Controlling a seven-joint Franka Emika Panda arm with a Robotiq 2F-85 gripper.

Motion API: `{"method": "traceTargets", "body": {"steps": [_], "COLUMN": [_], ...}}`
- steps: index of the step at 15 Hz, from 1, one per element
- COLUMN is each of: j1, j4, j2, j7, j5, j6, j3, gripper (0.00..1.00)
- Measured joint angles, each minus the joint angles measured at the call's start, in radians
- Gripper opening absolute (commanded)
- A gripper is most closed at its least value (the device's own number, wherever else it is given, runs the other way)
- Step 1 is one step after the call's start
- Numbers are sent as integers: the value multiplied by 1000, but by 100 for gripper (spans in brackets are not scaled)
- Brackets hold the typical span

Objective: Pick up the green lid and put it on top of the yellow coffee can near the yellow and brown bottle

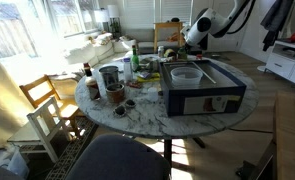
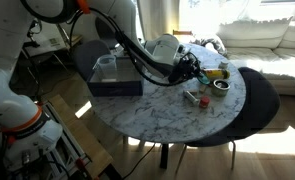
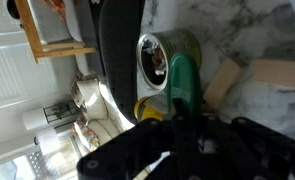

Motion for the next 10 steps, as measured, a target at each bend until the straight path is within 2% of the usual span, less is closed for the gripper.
{"method": "traceTargets", "body": {"steps": [3, 7, 10], "j1": [5, 12, 1], "j4": [-39, -31, -12], "j2": [-26, -27, -16], "j7": [17, 64, 63], "j5": [20, 25, 46], "j6": [-73, -170, -249], "j3": [-5, -1, 29], "gripper": [1, 1, 1]}}
